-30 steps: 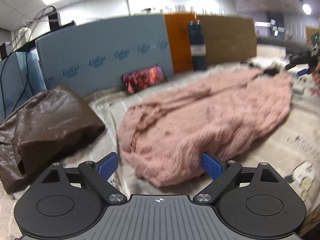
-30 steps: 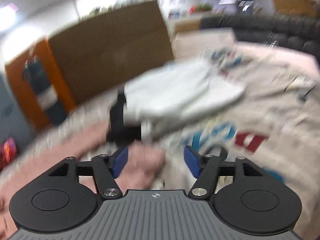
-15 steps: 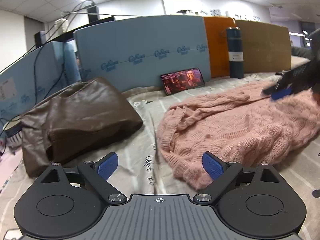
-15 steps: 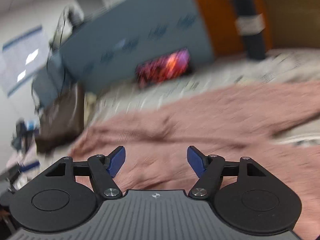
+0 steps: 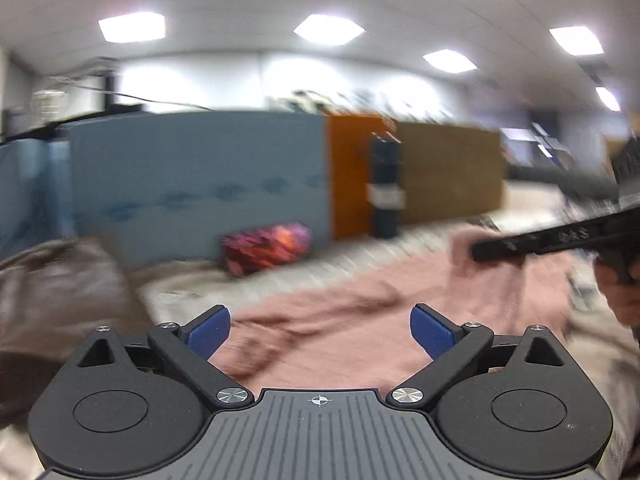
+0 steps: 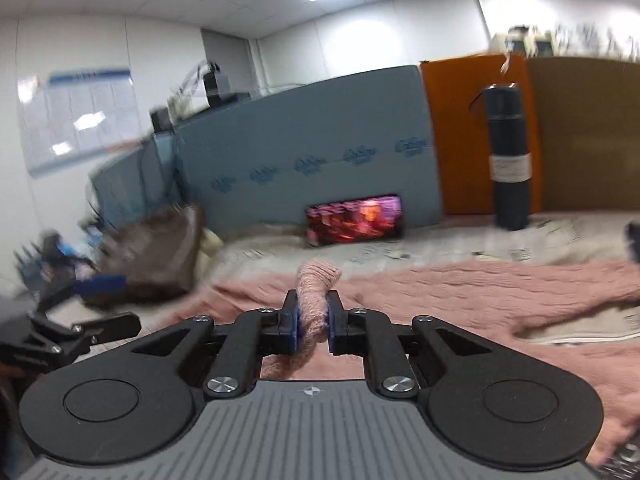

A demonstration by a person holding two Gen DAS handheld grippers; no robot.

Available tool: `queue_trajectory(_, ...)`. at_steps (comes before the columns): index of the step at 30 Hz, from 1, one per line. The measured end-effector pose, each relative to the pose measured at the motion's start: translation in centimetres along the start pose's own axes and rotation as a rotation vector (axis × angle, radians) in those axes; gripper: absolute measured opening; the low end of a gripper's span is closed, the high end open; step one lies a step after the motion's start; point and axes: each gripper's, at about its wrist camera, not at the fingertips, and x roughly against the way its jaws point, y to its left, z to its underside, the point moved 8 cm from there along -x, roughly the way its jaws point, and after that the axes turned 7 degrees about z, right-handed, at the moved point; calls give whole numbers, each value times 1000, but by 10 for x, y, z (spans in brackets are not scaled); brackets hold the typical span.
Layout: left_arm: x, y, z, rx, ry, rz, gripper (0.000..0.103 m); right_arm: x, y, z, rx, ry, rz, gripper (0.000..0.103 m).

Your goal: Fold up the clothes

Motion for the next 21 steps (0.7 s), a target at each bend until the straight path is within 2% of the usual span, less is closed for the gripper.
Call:
queue_trajectory(2, -16, -16, 15, -116, 117, 1, 99, -1, 1, 17, 58, 23, 46, 14)
queue_trajectory(3, -21, -20, 20, -156, 155, -6, 99, -3, 0, 25, 92, 37, 69, 21)
queue_trajectory(4, -22, -22, 23, -175, 170, -20, 99, -5, -2, 32, 111, 49, 87, 37)
queue_trajectory(6, -24, -25, 28, -213, 200, -48, 99, -8, -8, 39, 123, 75, 118, 58)
queue_trajectory(10, -26, -24, 34, -210, 219, -63, 99, -15, -23, 44, 120, 121, 160, 64)
queue_trajectory(12, -26, -23, 34, -213, 219, -68, 99, -20, -28, 50, 166, 169, 194, 74)
queue_trajectory(13, -26, -23, 34, -213, 217, -69, 99, -24, -29, 56, 209, 207, 203, 75)
queue_trajectory(15, -24, -24, 32, -211, 207, -72, 99, -28, -31, 62, 227, 229, 197, 77)
queue_trajectory(17, -20, -25, 29, -212, 178, -67, 99, -30, -33, 62, 218, 237, 189, 79)
queue_trajectory(21, -2, -31, 19, -216, 68, -25, 99, -23, -38, 55, 181, 215, 136, 80)
